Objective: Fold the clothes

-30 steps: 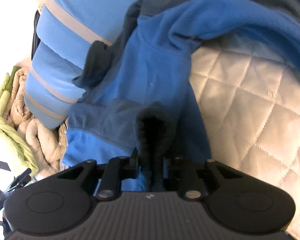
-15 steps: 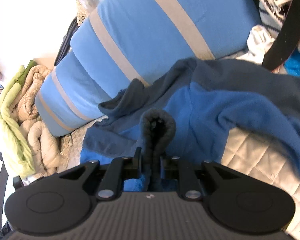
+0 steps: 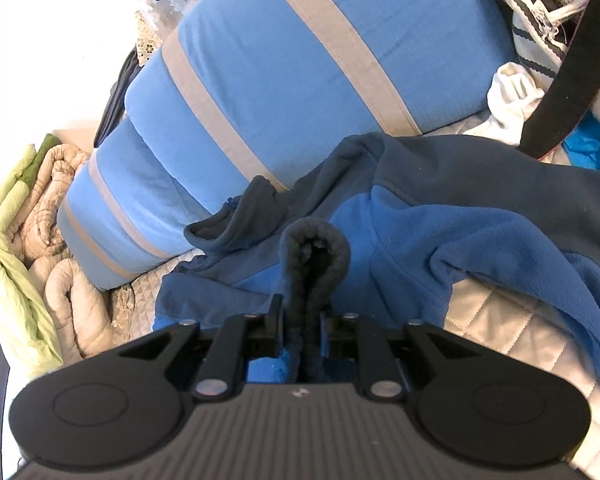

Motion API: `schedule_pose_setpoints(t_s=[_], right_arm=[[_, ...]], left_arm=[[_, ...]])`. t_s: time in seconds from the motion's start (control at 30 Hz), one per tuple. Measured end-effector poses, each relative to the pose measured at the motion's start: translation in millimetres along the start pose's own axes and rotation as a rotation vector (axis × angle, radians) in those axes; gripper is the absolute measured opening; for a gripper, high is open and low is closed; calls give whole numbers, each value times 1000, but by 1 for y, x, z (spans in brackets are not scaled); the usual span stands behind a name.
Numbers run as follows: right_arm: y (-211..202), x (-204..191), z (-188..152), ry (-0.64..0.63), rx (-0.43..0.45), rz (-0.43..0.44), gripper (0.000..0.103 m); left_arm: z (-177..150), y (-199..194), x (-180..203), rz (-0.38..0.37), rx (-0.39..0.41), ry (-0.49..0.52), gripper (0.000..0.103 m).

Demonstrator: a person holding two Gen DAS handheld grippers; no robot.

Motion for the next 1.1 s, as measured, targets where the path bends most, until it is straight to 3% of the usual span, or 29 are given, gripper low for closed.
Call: schedule_pose_setpoints(t_s=[0.17,0.2,0.23,0.3,0.33,0.4,0.47,0.57,0.67,0.8,0.97,1.0,1.07,1.1], right_arm=[[-1,-2,3,9,-2,0,17],[-1,-2,3,10,-4,-2,17],[0,-2,4,10,-6,-5,17],[1,-2,4,14,-9,-13,17],[2,-2,5,18,-12,-18,17],[3,-1,4,16,-16,-5,17],[3,4,1,15,-15,23,17],[19,25,-18,63,-65,14,17],[47,50,-45,122,-155,-41,16],[63,74,-65,187,-195,-54,16],[59,69,-61,156,-193,-66,18],[59,66,-61,147,-197,-77,19],[57,62,-60,128,-200,-92,43],[56,60,-59,119,-199,-94,49]], left_arm=[[-1,6,31,140,80,253,71],[-1,7,38,166,96,299,63],[-2,10,44,202,101,364,47],[-12,17,56,287,89,527,25],[-18,20,59,317,73,600,18],[-32,26,60,355,36,677,12],[-47,27,59,347,21,719,8],[-57,30,63,323,8,759,7],[-52,31,60,277,-12,711,6],[-46,33,54,241,-20,693,6],[-46,36,54,240,-32,688,7],[-45,36,54,245,-35,681,10],[-41,33,54,278,-30,664,27],[-38,29,52,294,-26,652,44]])
Point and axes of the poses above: each gripper's, at about its wrist camera, not at the fingertips, and y roughly the way its jaws point, x to its right, z to its top, the point moved 1 cm from there along y, roughly the way its jaws point, and after that the axes turned 5 degrees about -z, right-handed, at the moved point
